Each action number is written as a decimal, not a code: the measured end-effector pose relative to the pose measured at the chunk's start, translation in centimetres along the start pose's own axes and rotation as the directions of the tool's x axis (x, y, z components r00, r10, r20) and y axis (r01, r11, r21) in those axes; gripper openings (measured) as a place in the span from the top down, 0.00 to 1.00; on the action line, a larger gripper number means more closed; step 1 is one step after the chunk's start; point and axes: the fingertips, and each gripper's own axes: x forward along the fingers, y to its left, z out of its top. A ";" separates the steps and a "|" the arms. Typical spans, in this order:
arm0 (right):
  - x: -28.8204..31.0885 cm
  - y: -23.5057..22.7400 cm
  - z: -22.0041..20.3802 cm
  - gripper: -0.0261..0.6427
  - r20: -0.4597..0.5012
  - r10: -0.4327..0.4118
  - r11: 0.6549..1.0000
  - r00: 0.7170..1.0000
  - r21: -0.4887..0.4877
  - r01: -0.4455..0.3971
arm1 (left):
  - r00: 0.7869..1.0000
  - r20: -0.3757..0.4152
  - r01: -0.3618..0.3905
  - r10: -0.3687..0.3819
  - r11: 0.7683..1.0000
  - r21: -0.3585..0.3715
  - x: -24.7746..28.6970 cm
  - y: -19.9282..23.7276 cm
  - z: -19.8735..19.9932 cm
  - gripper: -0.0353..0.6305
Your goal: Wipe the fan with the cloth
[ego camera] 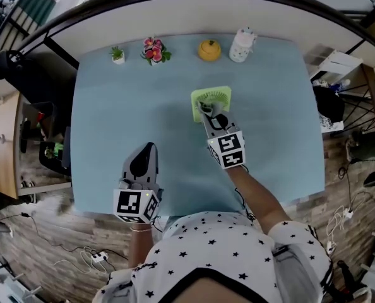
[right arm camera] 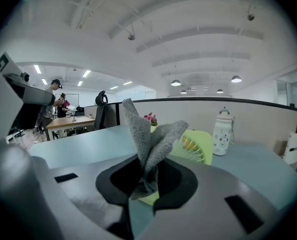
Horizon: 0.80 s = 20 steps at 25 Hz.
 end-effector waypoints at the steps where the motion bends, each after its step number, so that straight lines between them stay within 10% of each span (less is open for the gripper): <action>1: 0.4 0.5 -0.2 0.89 -0.005 0.009 1.000 1.000 0.004 -0.009 | 1.000 -0.002 -0.006 0.006 1.000 0.000 -0.3 0.0 0.0 0.90; 20: 0.5 -3.4 -2.9 0.89 -0.065 -0.084 0.996 0.994 0.029 0.086 | 0.998 -0.029 -0.051 0.051 0.999 -0.003 -2.3 0.6 -0.7 0.90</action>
